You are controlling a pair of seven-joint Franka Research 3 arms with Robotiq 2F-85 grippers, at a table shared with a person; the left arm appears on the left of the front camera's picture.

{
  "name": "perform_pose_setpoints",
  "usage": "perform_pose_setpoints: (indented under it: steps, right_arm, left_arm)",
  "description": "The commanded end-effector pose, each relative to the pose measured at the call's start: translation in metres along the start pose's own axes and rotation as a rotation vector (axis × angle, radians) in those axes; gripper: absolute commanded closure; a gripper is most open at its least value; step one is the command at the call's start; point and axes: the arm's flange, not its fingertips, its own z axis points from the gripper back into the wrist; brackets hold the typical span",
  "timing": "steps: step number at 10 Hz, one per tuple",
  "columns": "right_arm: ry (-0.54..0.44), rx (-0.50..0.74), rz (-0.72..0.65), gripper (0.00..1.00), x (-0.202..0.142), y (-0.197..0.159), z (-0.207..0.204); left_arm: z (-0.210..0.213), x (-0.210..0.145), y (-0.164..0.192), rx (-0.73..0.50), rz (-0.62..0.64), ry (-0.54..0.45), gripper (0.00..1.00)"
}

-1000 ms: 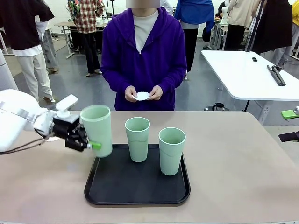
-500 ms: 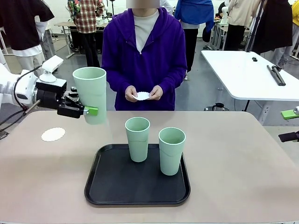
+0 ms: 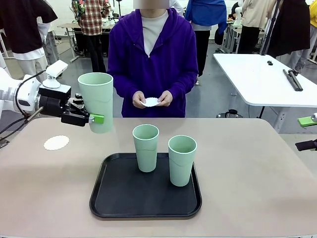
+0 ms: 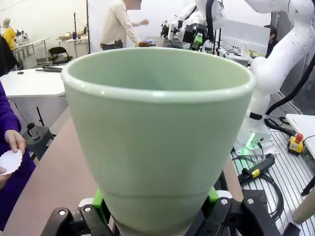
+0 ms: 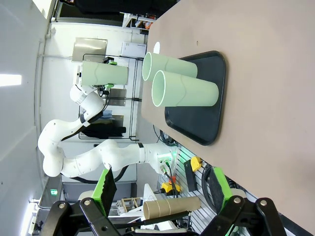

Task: Place coasters on the table and set cups on them.
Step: Pick up one Reusable plastic cup and place it on a coaster set by the human.

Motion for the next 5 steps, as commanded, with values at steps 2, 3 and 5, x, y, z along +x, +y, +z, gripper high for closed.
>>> perform_pose_setpoints:
  steps: [2,3,5]
  right_arm:
    - [0.0,0.004,0.001,0.0,0.0,0.0,0.0]
    - [0.0,0.004,0.001,0.0,0.0,0.0,0.0]
    - [0.0,0.004,0.001,0.0,0.0,0.0,0.0]
  left_arm:
    - [0.066,-0.018,0.046,0.067,-0.015,0.006,0.16]
    - [0.09,-0.024,0.056,0.079,0.0,-0.014,0.16]
    - [0.146,-0.038,0.07,0.145,-0.02,-0.03,0.16]
